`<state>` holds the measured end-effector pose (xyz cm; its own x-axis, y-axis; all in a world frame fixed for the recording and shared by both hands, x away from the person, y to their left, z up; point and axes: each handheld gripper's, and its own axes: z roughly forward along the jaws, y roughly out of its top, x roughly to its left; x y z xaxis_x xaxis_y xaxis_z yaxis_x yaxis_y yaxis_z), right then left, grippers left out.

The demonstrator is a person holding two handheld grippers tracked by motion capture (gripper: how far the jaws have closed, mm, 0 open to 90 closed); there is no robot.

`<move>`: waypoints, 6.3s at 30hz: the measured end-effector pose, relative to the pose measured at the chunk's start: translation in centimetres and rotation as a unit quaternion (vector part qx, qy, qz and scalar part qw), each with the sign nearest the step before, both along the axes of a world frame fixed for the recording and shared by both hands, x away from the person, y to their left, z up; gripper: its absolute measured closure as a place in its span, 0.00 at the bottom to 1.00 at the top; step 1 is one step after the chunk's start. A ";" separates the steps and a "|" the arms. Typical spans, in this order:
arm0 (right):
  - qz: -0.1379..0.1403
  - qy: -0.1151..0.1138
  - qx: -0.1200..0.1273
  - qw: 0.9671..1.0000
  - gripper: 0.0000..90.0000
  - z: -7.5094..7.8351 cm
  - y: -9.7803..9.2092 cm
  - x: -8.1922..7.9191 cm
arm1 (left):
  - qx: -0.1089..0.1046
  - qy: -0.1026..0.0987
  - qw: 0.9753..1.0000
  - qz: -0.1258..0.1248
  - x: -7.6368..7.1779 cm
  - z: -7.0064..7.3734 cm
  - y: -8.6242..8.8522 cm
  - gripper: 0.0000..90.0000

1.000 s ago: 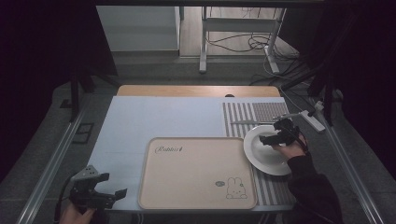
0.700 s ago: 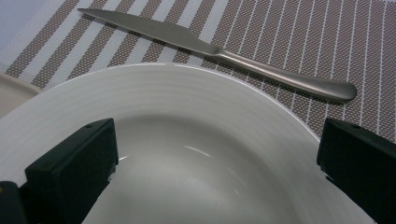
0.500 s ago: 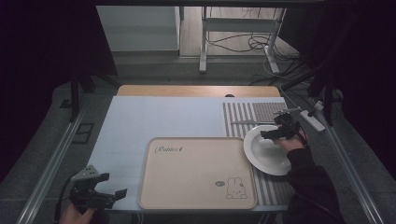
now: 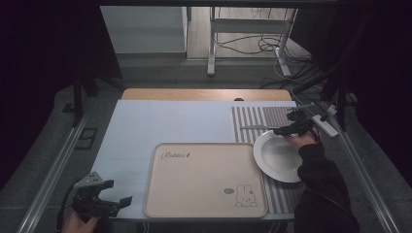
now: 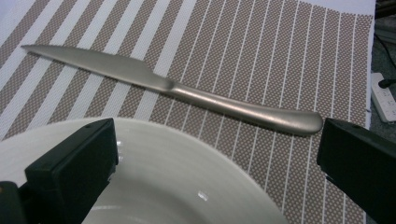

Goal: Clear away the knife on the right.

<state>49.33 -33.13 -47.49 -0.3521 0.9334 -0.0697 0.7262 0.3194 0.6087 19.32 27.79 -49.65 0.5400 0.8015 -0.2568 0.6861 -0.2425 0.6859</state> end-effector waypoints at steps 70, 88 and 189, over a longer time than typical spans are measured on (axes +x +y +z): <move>-0.004 0.085 -0.007 0.996 0.39 -0.1 -2.8 4.3 | 0.005 0.003 1.000 0.000 0.1 0.0 -0.1 0.01; 0.018 0.123 -0.051 0.991 0.20 -2.0 1.5 6.6 | 0.006 0.001 1.000 -0.001 0.0 0.0 -0.1 0.01; 0.267 0.039 0.038 0.962 0.90 1.5 9.2 -12.0 | 0.016 0.005 1.000 0.001 0.1 0.0 -0.3 0.01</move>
